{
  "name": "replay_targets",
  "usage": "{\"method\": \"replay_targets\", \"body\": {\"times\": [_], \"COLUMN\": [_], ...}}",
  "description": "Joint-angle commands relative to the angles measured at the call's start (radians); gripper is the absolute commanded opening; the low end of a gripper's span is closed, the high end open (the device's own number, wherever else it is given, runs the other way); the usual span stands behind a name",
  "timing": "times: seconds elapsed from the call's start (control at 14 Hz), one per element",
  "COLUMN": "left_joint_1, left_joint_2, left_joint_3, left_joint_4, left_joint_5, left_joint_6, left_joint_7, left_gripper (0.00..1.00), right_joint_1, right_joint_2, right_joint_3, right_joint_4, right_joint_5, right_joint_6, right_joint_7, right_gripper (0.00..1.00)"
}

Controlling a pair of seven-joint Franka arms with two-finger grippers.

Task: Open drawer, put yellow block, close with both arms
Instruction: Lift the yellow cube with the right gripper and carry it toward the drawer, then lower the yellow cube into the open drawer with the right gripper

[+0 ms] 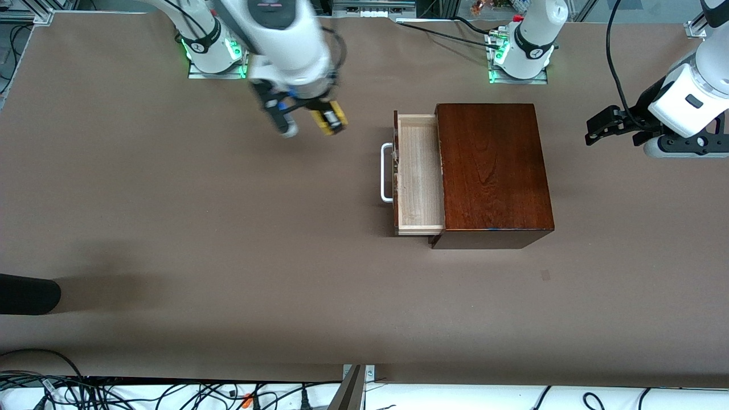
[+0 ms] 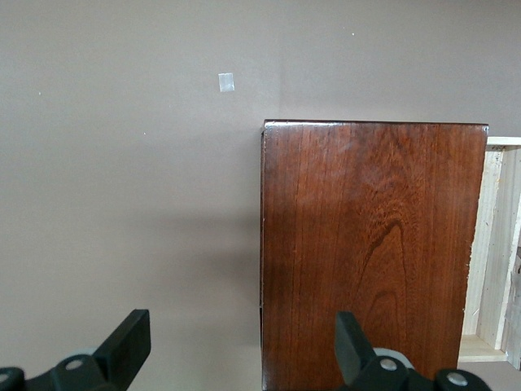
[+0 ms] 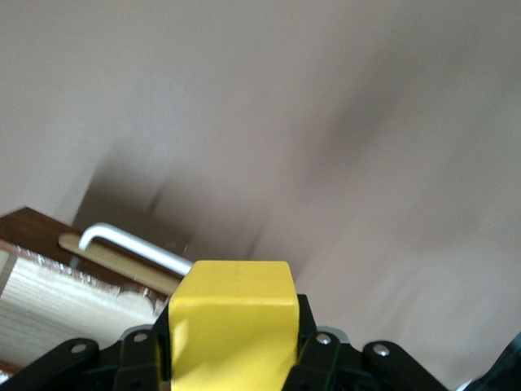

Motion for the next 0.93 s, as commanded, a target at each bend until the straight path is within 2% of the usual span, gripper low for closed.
{"method": "replay_targets", "body": {"times": [0.0, 0.29, 0.64, 0.86], "left_joint_1": [0.0, 0.0, 0.0, 0.0], "left_joint_2": [-0.007, -0.007, -0.007, -0.007], "left_joint_3": [-0.001, -0.001, -0.003, -0.001], "left_joint_4": [0.011, 0.011, 0.011, 0.011], "left_joint_5": [-0.004, -0.004, -0.004, -0.004], "left_joint_6": [-0.018, -0.024, -0.025, -0.025], "left_joint_7": [0.002, 0.002, 0.004, 0.005], "left_gripper": [1.0, 1.0, 1.0, 1.0], "right_joint_1": [0.095, 0.155, 0.215, 0.228], "right_joint_2": [0.146, 0.268, 0.362, 0.402], "right_joint_3": [-0.01, -0.013, -0.015, -0.016], "right_joint_4": [0.177, 0.308, 0.314, 0.314], "right_joint_5": [-0.011, -0.013, -0.111, -0.137], "right_joint_6": [-0.013, 0.035, 0.148, 0.209], "right_joint_7": [0.231, 0.463, 0.589, 0.637], "right_gripper": [0.0, 0.0, 0.0, 0.0]}}
